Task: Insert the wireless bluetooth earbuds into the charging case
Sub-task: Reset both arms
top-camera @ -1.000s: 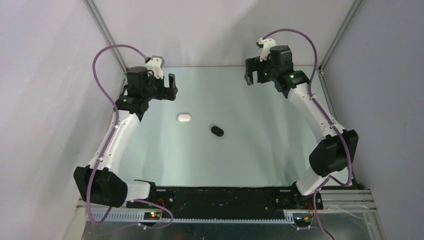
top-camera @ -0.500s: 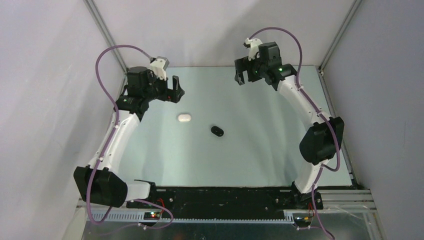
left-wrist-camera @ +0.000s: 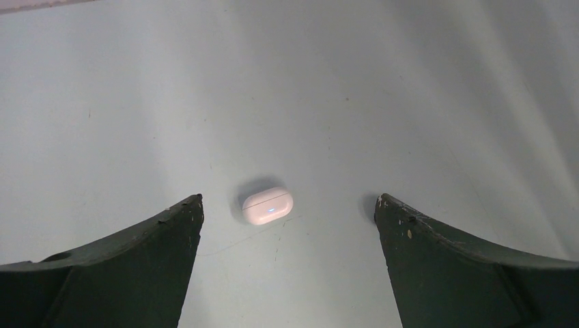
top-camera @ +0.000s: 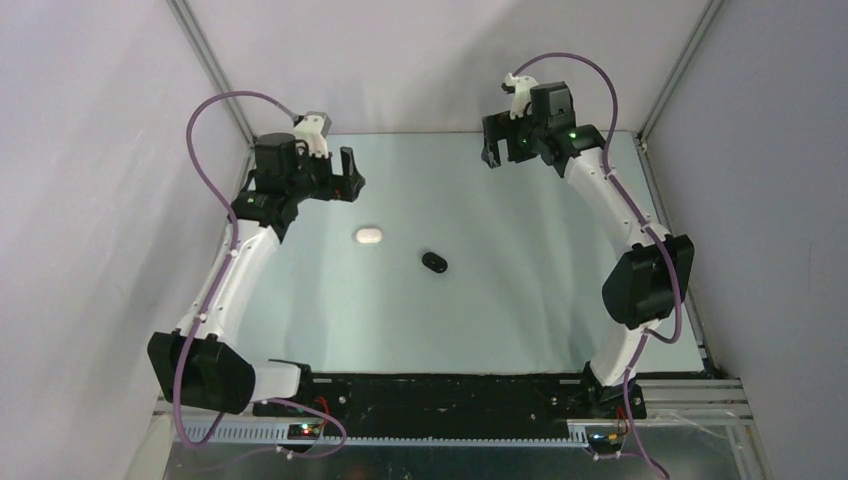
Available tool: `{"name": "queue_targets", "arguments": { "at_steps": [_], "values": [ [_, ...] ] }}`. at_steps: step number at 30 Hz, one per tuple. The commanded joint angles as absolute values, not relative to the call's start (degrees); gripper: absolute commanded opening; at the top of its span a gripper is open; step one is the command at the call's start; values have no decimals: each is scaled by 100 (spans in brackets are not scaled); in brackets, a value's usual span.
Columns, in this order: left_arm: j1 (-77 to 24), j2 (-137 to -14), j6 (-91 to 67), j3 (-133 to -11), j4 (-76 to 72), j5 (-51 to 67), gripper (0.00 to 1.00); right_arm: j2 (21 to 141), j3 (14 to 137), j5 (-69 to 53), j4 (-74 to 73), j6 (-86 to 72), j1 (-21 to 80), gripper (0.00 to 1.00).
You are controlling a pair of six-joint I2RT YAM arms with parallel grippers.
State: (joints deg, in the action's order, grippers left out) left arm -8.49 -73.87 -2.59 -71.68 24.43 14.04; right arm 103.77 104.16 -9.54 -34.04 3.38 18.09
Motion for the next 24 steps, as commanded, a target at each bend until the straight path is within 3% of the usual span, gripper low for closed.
{"name": "queue_targets", "arguments": {
  "at_steps": [1,10,13,20,24],
  "values": [
    [-846,-7439,-626,-7443,2292,935,100,9911,10325,-1044,-3428,261,1708,99],
    [-832,-7542,-299,-7778,3038,1745,100,9440,9584,-1198,-3162,36,1517,99],
    [-707,-7742,-239,-8381,3557,1708,100,9344,9576,-1301,-3141,-144,1456,99],
    [149,-7983,-298,-10674,3708,1205,100,9354,11048,-1181,-3221,-299,937,99],
    [218,-8033,52,-11064,3708,953,100,9377,11505,-1021,-3063,-262,786,99]
  ]
}}
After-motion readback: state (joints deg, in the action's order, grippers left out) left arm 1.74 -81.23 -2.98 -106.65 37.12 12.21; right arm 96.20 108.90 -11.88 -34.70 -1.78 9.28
